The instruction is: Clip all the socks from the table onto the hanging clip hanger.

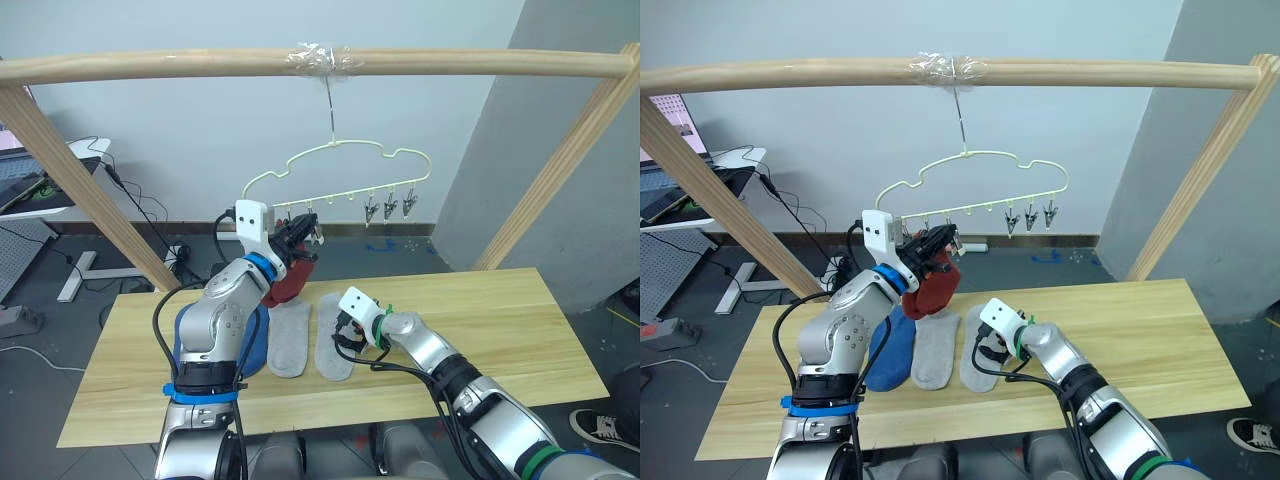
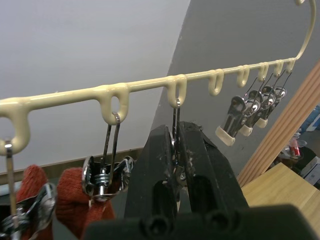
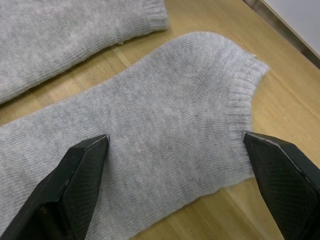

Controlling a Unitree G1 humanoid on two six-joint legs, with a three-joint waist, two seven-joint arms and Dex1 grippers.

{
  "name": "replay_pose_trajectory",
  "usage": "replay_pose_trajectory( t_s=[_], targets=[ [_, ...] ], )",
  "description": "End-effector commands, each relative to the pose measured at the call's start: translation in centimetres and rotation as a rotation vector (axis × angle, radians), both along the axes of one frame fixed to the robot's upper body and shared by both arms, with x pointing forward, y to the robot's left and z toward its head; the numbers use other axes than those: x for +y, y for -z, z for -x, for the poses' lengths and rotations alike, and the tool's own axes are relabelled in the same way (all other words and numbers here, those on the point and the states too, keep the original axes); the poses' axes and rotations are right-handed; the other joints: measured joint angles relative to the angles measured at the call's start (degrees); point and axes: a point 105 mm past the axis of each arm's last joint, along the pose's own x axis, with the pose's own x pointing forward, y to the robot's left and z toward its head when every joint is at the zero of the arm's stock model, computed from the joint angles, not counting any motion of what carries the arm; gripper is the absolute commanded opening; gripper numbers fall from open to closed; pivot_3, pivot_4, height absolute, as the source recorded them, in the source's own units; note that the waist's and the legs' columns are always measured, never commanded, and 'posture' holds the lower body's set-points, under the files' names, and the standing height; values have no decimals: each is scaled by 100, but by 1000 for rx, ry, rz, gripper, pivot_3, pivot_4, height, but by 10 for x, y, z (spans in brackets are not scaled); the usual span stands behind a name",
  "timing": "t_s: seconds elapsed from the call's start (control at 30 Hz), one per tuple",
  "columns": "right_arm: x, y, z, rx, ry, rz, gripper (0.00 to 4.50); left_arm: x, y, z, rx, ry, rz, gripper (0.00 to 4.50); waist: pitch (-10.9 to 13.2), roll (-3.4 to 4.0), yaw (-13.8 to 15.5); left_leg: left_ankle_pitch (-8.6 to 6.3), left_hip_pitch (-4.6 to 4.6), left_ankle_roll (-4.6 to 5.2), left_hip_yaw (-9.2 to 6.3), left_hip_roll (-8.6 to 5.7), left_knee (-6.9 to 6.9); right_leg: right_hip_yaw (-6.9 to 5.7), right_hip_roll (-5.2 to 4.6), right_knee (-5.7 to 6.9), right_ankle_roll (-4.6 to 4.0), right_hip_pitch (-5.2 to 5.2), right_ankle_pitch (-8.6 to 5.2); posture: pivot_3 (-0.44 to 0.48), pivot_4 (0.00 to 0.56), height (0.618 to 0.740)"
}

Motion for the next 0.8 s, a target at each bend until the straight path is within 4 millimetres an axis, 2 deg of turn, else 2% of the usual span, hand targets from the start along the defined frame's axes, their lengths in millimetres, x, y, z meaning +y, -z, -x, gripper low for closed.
replay_pose_trajectory(
  t_s=[0.03, 0.07, 0.13, 0.17, 0.27, 0.43, 0.57, 0.8],
  targets=[
    [-10, 14, 6, 26, 4, 32, 4090, 1, -10, 3, -38, -1, 2, 0, 0, 0, 0, 0, 16, 0, -1, 0, 0, -1, 0, -4, -2, 18, -3, 3, 122, 740],
    [-10, 15, 6, 26, 2, 27, 3945, 2, -10, 3, -37, -2, 2, 0, 0, 0, 2, -1, 27, 0, -2, 0, 0, -2, 0, -7, -5, 33, -4, 3, 122, 740],
    [-12, 12, 5, 11, 0, 13, 3271, 1, -10, 3, -31, 4, 8, 0, 0, 0, 6, -1, 39, -1, -1, 0, 1, -2, -1, -14, -28, 48, -18, -1, 118, 740],
    [-13, 11, 5, 5, -1, 5, 2804, 0, -9, 3, -24, 8, 10, 0, 0, 0, 9, -1, 37, -1, -1, -1, 3, 0, -1, -14, -31, 48, -20, -1, 118, 740],
    [-18, 8, 5, -12, 1, -11, 1880, 0, -8, 2, -4, 13, 29, 0, 0, 0, 20, -1, 36, -1, -1, -1, 4, 1, -1, -14, -26, 48, -17, -13, 121, 740],
    [-39, 9, 15, -2, 7, -20, 28, -1, -6, 1, 17, 28, 49, 0, -1, 0, 22, -2, 31, -1, -2, -1, 1, -1, -1, -22, -2, 46, -5, -13, 121, 740],
    [-47, -3, 18, -32, 6, -48, 28, -4, -5, 1, 39, 40, 77, 0, 0, -1, 20, -2, 30, -2, -2, -1, 1, -1, -1, -25, -2, 46, -5, -41, 131, 740],
    [-53, -68, 32, -219, -71, -129, 28, -7, 2, 5, 203, 119, 268, 0, 4, -2, 5, -3, 8, -3, -2, -1, 1, -2, -3, -36, -1, 34, -7, -57, 141, 740]
  ],
)
